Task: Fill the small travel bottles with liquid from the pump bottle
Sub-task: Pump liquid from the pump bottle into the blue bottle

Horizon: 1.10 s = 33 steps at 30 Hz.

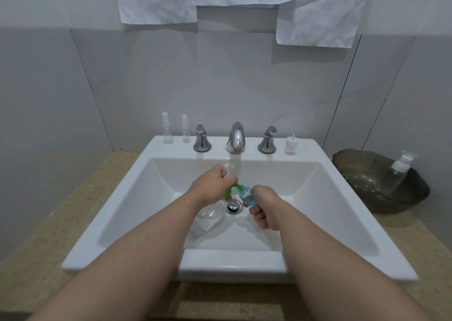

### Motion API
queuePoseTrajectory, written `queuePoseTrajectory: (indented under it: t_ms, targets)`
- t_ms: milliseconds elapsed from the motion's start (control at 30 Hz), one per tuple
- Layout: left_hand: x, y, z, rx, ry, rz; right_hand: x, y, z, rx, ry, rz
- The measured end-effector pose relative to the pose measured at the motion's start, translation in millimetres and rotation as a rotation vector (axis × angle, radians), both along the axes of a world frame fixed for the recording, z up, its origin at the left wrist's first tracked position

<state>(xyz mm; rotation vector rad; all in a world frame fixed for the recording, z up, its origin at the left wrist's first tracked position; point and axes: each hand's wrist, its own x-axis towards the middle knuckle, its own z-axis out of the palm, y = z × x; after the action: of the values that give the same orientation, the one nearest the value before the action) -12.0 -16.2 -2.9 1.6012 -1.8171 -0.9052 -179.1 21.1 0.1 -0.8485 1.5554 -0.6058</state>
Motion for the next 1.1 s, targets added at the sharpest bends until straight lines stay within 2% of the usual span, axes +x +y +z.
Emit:
queuePoseTrajectory:
  t_ms: [367, 567, 1100]
  targets:
    - [-1, 0, 1, 0.02, 0.01, -0.013, 2, 1, 1, 0.007, 0.046, -0.004]
    - [3, 3, 1, -0.01, -0.042, 0.023, 0, 1, 1, 0.001, 0.019, -0.007]
    - [2, 2, 2, -0.016, -0.018, 0.022, 0, -1, -1, 0.004, -0.011, -0.023]
